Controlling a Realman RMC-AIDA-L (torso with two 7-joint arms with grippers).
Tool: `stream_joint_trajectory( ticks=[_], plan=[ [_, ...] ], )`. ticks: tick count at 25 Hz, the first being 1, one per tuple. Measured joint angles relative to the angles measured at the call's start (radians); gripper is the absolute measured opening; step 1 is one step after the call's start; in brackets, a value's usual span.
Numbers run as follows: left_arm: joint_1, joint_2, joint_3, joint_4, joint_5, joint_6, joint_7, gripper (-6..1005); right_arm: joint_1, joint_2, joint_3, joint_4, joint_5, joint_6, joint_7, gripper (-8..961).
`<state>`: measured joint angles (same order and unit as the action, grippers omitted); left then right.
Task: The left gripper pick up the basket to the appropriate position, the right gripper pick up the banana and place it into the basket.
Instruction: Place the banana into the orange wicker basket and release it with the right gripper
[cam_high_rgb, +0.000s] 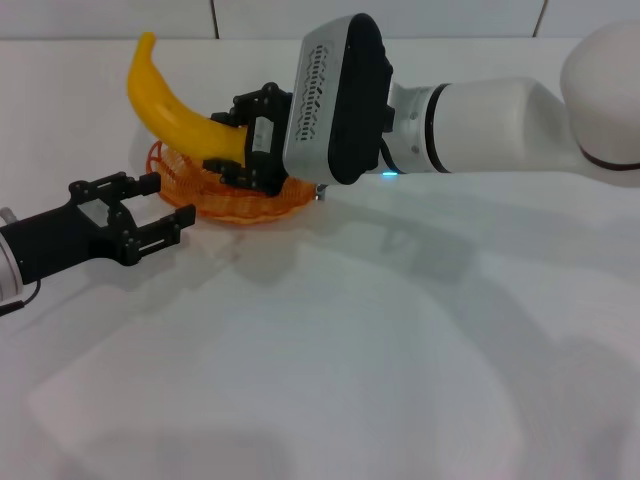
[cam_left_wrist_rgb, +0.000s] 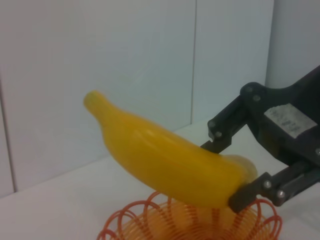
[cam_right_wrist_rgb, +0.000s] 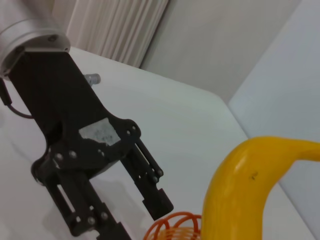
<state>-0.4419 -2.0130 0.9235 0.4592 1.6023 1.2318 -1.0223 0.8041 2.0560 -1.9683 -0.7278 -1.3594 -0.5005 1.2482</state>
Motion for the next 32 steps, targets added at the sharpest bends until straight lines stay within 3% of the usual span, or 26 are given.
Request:
stream_joint_trajectory(
  ticks=[32],
  plan=[
    [0.011,-0.004,-0.002,0.000,0.011,0.001,-0.002,662,-0.006,0.000,-0.026,0.005,-0.002,0.064,0.000,491]
  ],
)
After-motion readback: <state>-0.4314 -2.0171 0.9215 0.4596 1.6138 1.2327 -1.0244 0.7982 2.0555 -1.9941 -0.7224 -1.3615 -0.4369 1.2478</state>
